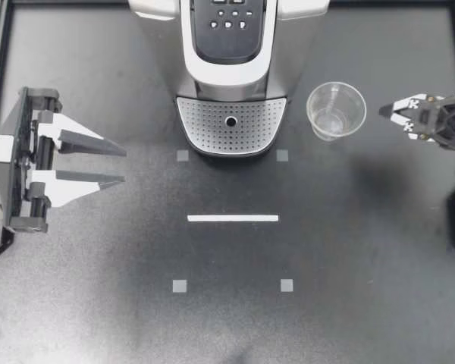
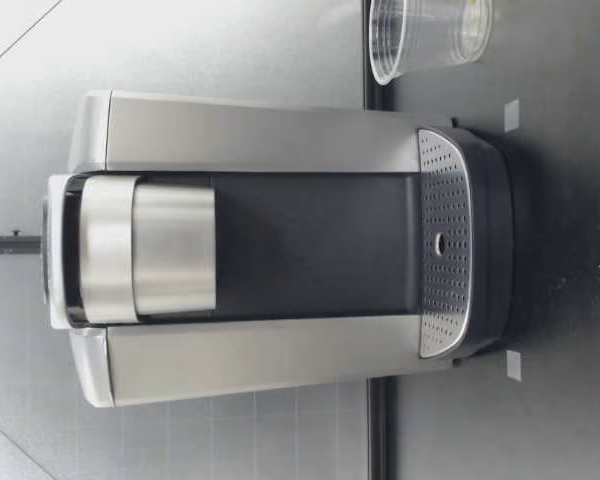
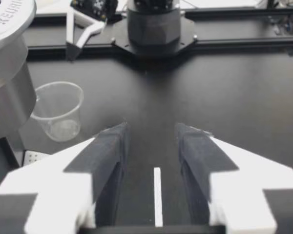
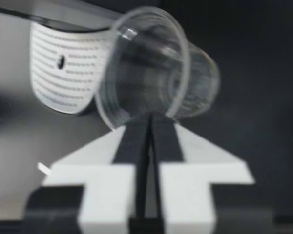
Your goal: Place the coffee capsule inside the capsule container, then place the cup onto the center of the cup tray, then push the 'Hot Water' and 'Travel Mug' buttons.
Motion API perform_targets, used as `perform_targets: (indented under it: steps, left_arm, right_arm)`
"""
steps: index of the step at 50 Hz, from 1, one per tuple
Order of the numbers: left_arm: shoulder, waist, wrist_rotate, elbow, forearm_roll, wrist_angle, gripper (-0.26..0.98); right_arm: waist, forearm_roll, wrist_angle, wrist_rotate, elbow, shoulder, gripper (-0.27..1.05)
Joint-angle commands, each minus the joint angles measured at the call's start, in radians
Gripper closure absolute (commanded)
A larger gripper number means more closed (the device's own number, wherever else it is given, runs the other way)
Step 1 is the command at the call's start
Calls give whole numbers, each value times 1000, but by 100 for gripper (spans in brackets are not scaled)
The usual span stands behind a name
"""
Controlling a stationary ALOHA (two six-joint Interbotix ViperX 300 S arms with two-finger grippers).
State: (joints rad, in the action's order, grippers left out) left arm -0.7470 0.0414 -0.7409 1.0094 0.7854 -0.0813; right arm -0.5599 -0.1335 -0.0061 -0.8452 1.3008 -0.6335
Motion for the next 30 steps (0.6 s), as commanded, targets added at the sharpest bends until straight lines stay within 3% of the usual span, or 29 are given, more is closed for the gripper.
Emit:
perform_targets:
  steps: [1, 13, 30]
  left_arm:
    - [-3, 5, -2, -9, 0, -8, 35]
    - [-3, 5, -2, -5, 0, -8, 35]
    - [-3, 5, 0, 2, 0, -8, 35]
  right_arm:
    - [-8, -2, -5, -11, -18, 34, 49]
    - [-8, 0, -14, -25, -63, 130, 29]
    - [-8, -2, -14, -25, -110, 212, 27]
